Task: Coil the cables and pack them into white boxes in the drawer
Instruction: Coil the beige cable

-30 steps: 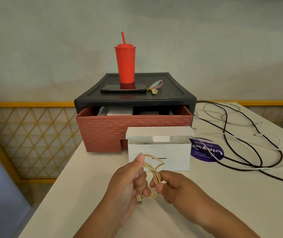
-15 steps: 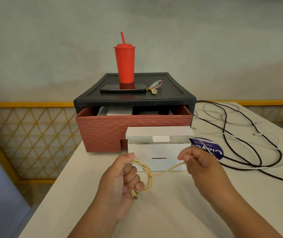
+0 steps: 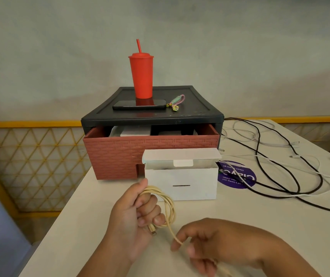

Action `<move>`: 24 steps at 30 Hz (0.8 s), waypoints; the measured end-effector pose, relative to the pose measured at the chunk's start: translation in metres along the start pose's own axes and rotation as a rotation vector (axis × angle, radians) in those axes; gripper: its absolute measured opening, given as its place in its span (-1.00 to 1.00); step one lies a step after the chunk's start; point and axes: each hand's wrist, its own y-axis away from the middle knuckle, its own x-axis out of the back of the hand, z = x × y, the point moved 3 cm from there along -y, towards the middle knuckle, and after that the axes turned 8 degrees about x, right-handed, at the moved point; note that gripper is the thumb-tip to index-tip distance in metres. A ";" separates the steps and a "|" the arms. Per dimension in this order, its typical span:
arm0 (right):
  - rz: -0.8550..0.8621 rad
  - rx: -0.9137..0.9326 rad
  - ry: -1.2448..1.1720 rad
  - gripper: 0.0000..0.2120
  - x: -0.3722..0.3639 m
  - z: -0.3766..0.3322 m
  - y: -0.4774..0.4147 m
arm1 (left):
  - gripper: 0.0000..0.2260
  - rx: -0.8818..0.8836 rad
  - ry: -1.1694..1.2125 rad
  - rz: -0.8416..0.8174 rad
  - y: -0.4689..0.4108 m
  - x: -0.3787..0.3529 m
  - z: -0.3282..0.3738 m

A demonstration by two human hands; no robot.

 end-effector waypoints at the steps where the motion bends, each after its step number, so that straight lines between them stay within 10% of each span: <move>1: -0.011 0.025 -0.063 -0.83 -0.003 -0.003 -0.002 | -0.64 -0.001 -0.006 -0.001 0.001 -0.002 -0.002; 14: 0.156 0.036 -0.125 -0.75 -0.006 -0.002 -0.015 | -0.65 -0.079 -0.066 0.015 0.002 -0.003 -0.003; 24: 0.687 0.188 -0.280 -0.63 0.023 -0.009 0.002 | -0.64 -0.077 0.004 0.005 0.000 -0.001 0.003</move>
